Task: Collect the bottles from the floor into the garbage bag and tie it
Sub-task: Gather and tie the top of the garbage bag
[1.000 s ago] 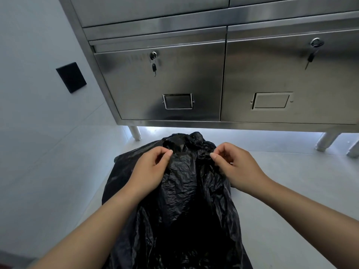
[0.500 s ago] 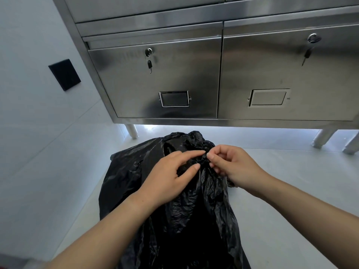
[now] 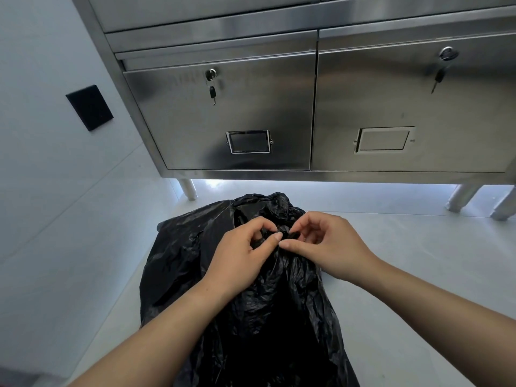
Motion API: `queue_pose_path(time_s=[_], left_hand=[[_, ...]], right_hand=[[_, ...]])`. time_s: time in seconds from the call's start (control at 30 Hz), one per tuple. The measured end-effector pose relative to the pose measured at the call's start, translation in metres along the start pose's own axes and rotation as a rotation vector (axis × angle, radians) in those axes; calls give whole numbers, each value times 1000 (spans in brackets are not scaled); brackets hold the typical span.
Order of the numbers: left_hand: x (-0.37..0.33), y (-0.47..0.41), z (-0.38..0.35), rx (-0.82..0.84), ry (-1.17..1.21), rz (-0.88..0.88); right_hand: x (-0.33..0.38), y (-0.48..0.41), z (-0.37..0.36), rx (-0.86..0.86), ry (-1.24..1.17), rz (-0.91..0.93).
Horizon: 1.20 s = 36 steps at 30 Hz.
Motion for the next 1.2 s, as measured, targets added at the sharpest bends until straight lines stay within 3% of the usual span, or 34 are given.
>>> queue_pose_path(time_s=[0.1,0.2,0.43,0.57,0.83,1.2], left_hand=[[0,1,-1,-10,29,-1],[3,1,-2,1,17,5],[16,0,0,39,30,79],[17,5,-1,63,56,43],[13,7,-2,3,17,-4],[26,6,7,203,175,161]], right_hand=[[3,-1,0,-101,90,16],[3,-3,-1,-76,149,6],[-6,0,-1,-127,95,-34],[-10,2,-2,-54,36,-47],[-1,4,-10,9,249,-78],[-13,4,-2,-13,213,-107]])
Point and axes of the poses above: each hand's wrist, its own y-axis away from the middle knuckle, its own z-axis out of the back of the hand, x = y × z, the point moved 2 cm from there along -y, towards the middle knuckle, and after that the axes turned 9 degrees about x, right-handed, at the moved point
